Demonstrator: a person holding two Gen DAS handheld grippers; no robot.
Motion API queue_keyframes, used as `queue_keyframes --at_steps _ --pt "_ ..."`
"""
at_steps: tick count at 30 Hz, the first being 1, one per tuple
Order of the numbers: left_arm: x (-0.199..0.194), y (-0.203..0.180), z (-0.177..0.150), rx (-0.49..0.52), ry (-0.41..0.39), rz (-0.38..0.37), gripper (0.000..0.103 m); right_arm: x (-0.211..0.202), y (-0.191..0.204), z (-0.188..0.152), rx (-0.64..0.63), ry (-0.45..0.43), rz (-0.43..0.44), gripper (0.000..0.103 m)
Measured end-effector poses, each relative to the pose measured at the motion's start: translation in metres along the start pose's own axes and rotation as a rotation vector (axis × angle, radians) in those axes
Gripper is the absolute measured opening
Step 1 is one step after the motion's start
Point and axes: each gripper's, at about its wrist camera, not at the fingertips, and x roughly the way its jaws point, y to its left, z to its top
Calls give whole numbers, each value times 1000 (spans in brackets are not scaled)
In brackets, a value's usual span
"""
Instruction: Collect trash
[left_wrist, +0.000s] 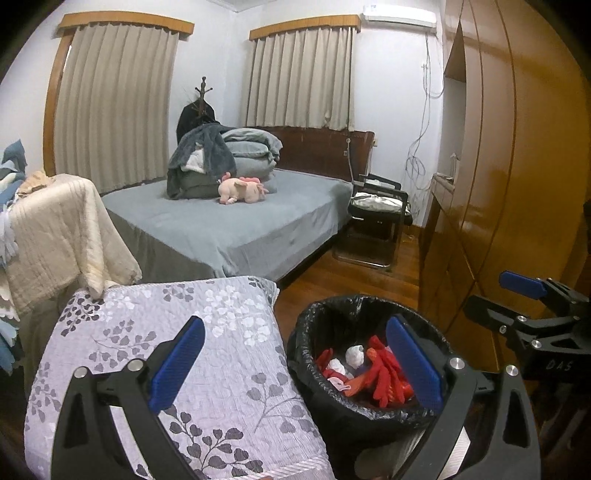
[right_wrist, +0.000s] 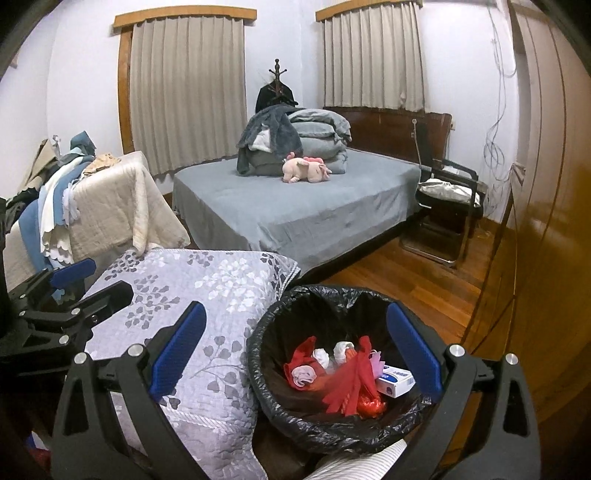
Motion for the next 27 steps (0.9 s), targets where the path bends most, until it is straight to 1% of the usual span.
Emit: queue_keyframes --at_steps 9,27 --pt "-15 -1 -3 1 -24 1 97 -10 8 -1 -13 -14 0 95" --pt "-23 2 -5 -7 -35 10 97 -16 14 -2 -20 -14 6 95"
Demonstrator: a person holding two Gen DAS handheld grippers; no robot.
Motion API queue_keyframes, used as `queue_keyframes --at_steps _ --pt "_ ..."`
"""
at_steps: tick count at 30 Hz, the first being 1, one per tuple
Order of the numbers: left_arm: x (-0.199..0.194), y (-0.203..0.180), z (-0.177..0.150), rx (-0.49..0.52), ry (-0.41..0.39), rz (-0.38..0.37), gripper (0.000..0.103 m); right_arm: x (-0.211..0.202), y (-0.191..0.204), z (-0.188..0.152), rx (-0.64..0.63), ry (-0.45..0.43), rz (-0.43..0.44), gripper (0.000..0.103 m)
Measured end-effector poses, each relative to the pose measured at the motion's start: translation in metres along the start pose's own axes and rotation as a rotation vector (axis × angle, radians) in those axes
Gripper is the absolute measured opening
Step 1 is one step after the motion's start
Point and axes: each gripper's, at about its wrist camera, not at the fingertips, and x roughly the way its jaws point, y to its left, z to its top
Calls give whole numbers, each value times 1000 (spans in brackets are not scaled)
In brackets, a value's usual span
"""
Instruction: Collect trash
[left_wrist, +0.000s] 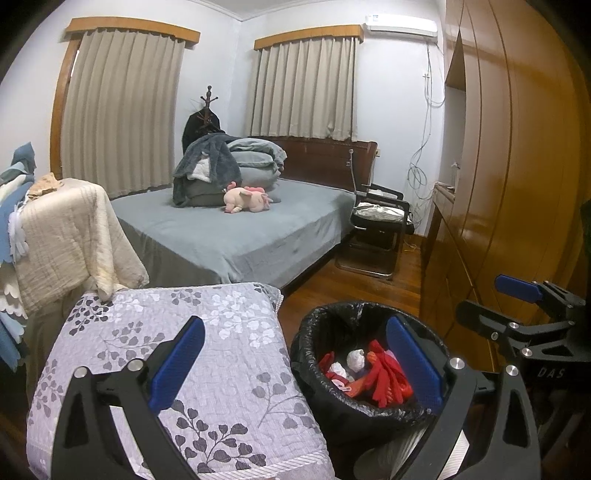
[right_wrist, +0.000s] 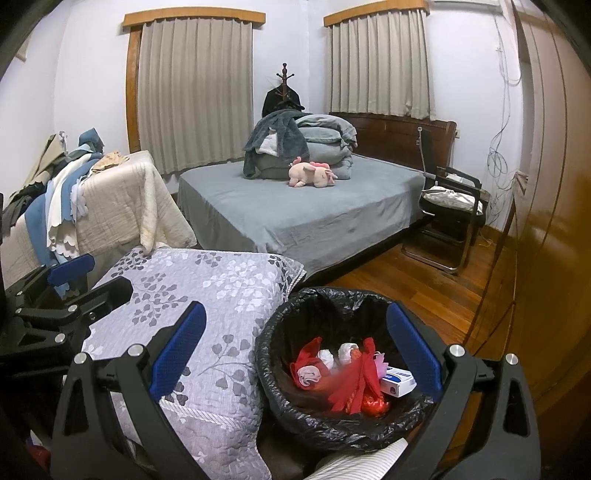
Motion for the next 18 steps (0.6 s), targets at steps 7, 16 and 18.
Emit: queue_keyframes --at_steps 7,16,18 --pt "0 1 0 -1 0 1 97 -1 0 0 0 -2 0 95" --pt "-1 2 0 -1 1 1 97 1 2 0 -2 0 1 95" --pt "-1 2 0 -1 1 2 97 1 2 0 0 1 0 96"
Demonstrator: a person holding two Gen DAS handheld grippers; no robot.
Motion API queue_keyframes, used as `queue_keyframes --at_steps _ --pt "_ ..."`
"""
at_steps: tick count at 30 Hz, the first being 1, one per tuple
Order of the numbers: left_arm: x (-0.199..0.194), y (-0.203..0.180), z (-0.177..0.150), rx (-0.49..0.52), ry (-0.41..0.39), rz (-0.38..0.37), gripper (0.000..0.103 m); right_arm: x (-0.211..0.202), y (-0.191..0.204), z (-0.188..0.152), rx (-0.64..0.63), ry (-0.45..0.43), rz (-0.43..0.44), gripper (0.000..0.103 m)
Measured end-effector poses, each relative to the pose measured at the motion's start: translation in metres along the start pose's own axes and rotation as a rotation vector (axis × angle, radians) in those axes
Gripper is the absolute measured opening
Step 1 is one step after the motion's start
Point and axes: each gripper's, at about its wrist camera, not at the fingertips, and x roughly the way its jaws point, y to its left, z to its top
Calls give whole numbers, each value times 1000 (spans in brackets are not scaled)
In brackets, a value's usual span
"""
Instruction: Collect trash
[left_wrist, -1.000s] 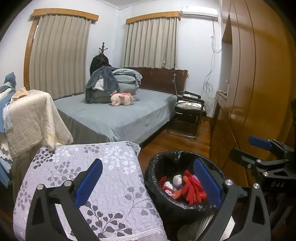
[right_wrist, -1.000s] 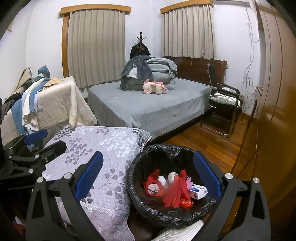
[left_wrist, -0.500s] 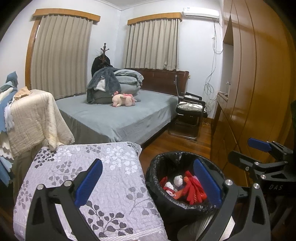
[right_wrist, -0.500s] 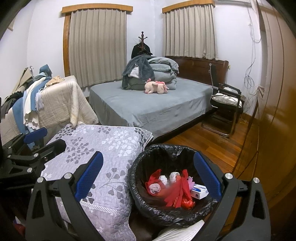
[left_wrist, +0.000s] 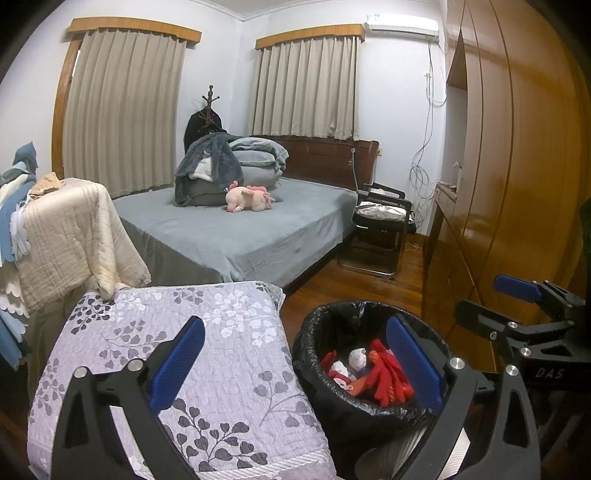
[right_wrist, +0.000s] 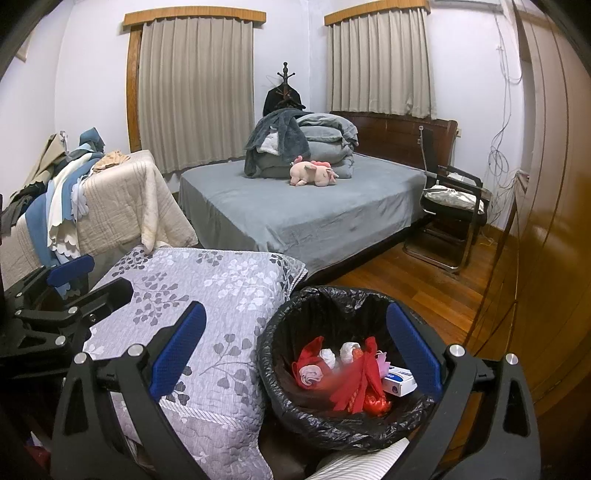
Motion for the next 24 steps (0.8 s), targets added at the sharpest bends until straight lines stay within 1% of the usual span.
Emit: queue_keyframes --at_steps 24 --pt "-1 3 -1 -1 2 4 97 0 2 0 -1 1 2 96"
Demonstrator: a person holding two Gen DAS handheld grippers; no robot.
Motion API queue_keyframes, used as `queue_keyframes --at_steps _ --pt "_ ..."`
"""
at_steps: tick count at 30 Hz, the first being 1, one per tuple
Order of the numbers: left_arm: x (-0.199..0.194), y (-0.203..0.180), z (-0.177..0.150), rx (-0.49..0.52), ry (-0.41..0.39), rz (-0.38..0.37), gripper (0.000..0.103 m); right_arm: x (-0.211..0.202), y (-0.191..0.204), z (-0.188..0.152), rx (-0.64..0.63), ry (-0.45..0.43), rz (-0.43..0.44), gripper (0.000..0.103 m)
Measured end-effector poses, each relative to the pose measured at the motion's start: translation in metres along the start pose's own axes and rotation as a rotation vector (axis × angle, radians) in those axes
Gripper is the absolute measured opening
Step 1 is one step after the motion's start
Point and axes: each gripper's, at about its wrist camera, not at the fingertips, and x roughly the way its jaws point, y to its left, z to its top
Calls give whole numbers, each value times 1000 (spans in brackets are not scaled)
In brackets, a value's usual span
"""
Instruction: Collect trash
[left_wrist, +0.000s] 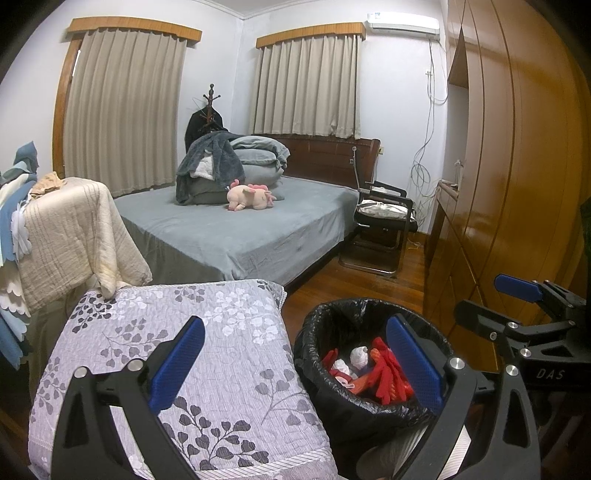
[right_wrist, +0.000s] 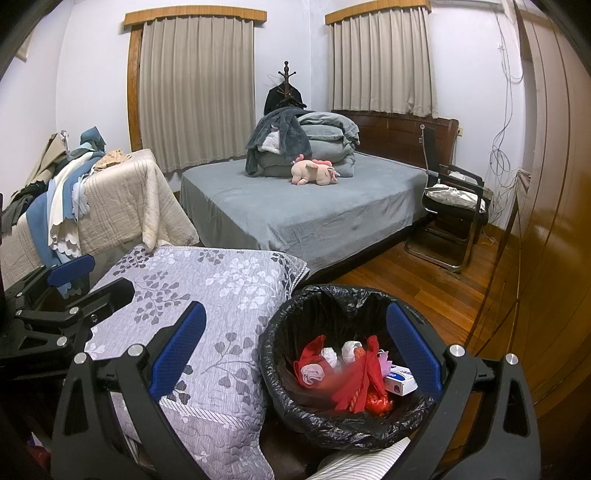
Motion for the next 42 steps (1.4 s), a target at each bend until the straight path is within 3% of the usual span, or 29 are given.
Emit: queue_keyframes --at_steps 42 --pt "1 -2 2 1 3 1 97 0 1 1 0 7 2 96"
